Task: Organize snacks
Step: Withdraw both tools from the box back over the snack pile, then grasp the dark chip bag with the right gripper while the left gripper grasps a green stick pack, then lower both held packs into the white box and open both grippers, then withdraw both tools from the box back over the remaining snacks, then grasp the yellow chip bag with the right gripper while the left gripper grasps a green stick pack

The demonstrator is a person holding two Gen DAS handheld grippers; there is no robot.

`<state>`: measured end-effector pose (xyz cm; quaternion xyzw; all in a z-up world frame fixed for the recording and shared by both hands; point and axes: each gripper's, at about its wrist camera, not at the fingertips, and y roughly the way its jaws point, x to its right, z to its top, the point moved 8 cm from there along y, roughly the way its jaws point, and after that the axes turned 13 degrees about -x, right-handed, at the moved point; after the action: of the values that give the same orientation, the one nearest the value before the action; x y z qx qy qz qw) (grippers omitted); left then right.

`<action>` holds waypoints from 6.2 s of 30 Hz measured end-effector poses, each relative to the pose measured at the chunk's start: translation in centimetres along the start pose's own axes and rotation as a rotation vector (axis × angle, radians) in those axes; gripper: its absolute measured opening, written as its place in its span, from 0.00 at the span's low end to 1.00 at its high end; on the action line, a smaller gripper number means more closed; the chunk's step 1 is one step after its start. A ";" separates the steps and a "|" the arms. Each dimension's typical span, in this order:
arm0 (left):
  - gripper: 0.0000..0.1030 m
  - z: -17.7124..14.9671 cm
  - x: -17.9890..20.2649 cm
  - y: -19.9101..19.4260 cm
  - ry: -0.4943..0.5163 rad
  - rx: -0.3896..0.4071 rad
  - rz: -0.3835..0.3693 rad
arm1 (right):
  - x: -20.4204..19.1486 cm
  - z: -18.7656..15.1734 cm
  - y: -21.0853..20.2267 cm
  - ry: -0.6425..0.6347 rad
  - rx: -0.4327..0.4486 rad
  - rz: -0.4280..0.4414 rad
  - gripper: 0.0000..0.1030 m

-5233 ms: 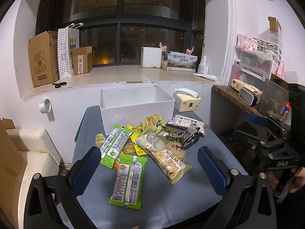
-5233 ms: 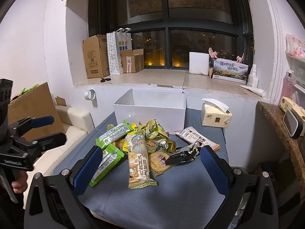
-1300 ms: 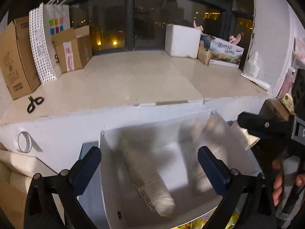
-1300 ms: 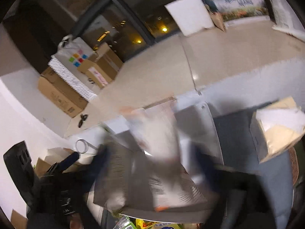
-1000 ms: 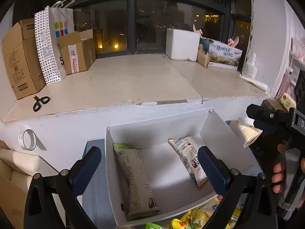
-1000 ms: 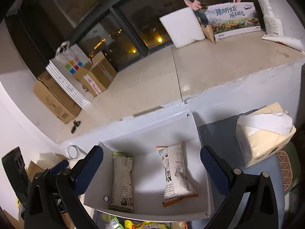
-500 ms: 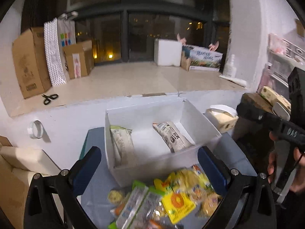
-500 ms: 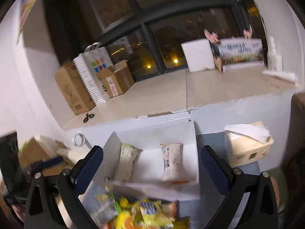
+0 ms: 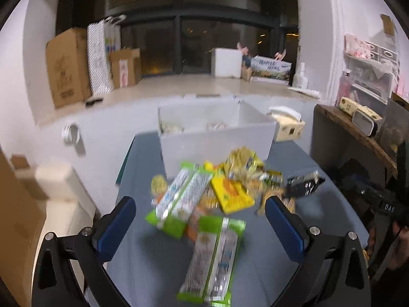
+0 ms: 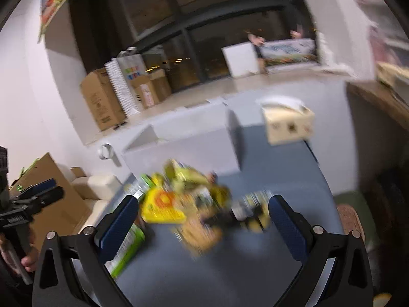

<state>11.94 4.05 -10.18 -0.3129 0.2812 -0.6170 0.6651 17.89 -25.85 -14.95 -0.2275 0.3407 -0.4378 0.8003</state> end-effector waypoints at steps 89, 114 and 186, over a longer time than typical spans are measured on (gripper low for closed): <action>0.69 22.0 -1.7 8.9 0.021 0.026 0.006 | -8.6 17.9 8.8 -0.139 -0.088 0.175 0.67; 1.00 23.3 -4.9 17.4 -0.035 -0.084 0.048 | -3.0 24.3 15.1 -0.022 -0.116 0.071 1.00; 1.00 -1.1 -3.3 8.6 0.047 -0.133 -0.122 | -7.5 6.1 7.8 -0.129 -0.149 0.266 0.73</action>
<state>16.38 7.62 -17.44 -0.3582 0.3178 -0.6434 0.5973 23.77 -15.07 -13.48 -0.2666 0.3471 -0.2860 0.8524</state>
